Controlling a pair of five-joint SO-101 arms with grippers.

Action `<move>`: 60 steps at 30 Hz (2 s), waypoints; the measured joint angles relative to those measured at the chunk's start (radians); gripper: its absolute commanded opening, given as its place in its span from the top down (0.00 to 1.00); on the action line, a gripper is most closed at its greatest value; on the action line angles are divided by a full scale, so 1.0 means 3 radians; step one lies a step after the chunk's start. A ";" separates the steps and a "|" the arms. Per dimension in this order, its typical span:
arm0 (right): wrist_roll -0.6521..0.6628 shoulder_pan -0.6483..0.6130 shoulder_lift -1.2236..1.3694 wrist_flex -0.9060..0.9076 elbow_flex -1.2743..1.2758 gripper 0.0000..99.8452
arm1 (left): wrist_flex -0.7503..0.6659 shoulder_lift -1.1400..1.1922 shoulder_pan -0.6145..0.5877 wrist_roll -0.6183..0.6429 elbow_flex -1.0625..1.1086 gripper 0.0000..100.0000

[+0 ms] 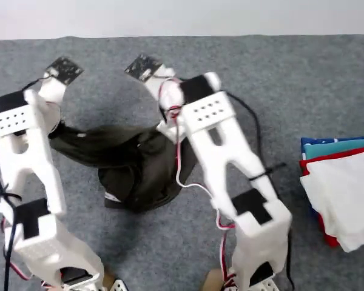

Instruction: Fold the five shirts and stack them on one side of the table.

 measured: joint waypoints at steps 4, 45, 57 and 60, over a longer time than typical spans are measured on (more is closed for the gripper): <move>0.0404 0.0026 -0.0215 -0.0066 0.0000 0.99 | 0.0000 -0.0128 0.0072 0.0066 0.0000 1.00; -0.0194 0.0107 0.1335 0.0430 -0.0962 0.75 | -0.0128 -0.0138 0.0271 0.0082 0.0772 1.00; -0.0419 0.0138 0.1601 0.0394 -0.0650 0.75 | -0.0138 -0.0138 0.0276 0.0087 0.0793 1.00; -0.0419 0.0210 0.1739 0.0317 -0.0650 0.75 | -0.0138 -0.0138 0.0276 0.0082 0.0793 1.00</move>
